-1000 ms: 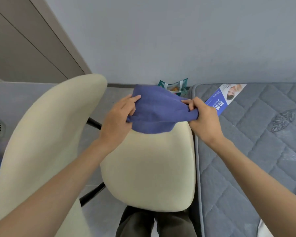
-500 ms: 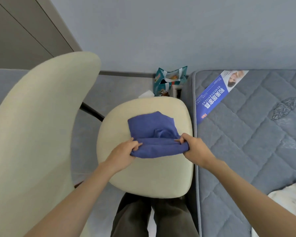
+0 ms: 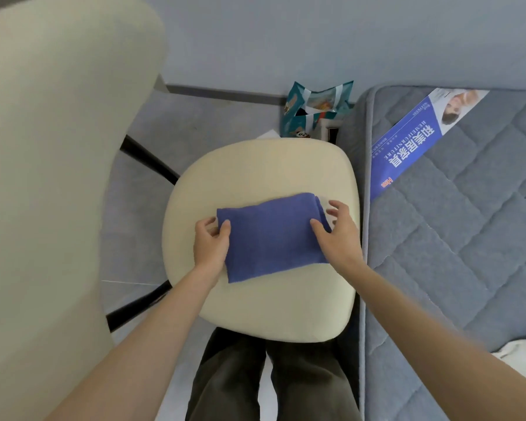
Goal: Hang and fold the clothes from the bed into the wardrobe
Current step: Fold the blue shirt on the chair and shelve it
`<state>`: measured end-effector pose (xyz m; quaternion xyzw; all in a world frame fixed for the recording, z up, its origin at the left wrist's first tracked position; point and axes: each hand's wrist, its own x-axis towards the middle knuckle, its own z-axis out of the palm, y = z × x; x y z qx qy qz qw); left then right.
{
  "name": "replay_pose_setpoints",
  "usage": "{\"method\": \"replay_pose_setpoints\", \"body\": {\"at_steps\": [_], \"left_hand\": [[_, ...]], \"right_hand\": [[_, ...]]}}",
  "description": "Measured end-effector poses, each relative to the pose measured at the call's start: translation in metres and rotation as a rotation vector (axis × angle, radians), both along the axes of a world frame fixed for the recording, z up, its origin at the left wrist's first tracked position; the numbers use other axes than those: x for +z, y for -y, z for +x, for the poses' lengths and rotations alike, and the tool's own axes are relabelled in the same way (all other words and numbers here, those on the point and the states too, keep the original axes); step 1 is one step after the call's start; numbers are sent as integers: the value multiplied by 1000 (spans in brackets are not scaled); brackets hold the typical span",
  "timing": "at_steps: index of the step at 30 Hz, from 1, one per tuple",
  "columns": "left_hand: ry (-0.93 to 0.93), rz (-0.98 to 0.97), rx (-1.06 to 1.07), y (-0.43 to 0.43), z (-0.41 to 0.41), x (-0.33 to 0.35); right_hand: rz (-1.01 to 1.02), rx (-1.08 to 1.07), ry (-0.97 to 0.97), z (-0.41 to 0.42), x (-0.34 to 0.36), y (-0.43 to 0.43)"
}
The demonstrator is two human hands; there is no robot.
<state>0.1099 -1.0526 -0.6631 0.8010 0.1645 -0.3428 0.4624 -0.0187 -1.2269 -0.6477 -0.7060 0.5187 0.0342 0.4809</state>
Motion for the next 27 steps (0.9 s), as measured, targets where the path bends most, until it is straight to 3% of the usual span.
{"method": "replay_pose_setpoints", "body": {"at_steps": [3, 6, 9, 11, 14, 17, 20, 24, 27], "left_hand": [[359, 183, -125, 2, -18, -4], [682, 246, -633, 8, -41, -6], [614, 332, -1002, 7, -56, -23], [509, 413, -1039, -1, -57, -36], [495, 450, -1084, -12, -57, -46], [452, 423, -993, -15, -54, -42], [468, 267, -703, -14, -53, -30], [236, 11, -196, -1, -49, -18], [141, -36, -97, 5, -41, -18]], "right_hand": [[-370, 188, 33, -3, -8, -17], [-470, 543, 25, -8, -17, -38], [-457, 756, -132, -12, -34, -49], [-456, 815, -237, -17, -44, -47], [-495, 914, -271, -24, -51, -37], [-546, 840, -233, -21, -44, -29], [-600, 535, -147, -18, -32, -24], [-289, 200, -123, -10, -32, -29], [-161, 112, -135, -3, -35, -35]]}}
